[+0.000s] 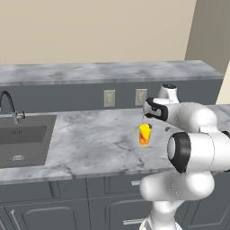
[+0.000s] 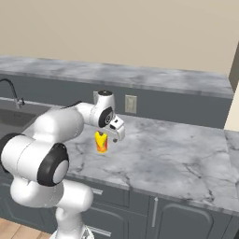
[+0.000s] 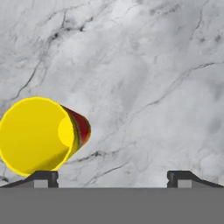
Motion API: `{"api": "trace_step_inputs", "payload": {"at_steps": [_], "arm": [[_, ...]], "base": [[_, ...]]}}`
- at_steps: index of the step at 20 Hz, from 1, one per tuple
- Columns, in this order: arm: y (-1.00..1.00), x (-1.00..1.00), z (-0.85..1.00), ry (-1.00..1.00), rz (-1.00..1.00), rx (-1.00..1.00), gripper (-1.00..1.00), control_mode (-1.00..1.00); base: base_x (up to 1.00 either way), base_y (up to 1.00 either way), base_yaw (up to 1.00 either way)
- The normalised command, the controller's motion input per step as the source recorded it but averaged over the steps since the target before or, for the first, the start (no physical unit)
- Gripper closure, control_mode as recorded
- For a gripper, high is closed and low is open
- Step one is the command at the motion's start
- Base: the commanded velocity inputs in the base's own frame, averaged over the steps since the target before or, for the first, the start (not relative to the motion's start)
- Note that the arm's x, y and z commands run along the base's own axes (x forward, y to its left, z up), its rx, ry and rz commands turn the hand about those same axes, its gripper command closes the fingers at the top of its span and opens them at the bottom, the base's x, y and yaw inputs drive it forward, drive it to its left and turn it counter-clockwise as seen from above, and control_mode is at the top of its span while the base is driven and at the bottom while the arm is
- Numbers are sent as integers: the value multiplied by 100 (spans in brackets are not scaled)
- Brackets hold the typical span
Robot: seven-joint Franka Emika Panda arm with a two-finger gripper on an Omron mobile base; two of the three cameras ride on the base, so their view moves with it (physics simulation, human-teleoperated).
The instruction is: Place the pitcher and cup on the dining counter for serving.
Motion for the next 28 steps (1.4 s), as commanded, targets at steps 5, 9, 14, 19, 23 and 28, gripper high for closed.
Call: {"api": "trace_step_inputs", "payload": {"at_steps": [5,9,14,19,23,28], "arm": [[0,12,3,0,0,0,-100,-100],[0,29,-6,0,0,0,-100,-100],[0,30,-14,0,0,0,-100,-100],[0,21,-36,1,1,0,-100,-100],[0,24,-50,5,1,0,-100,-100],[0,29,-41,4,2,0,-100,-100]], "base": [[0,0,0],[0,0,0],[0,0,0],[0,0,0],[0,0,0],[0,0,0]]}}
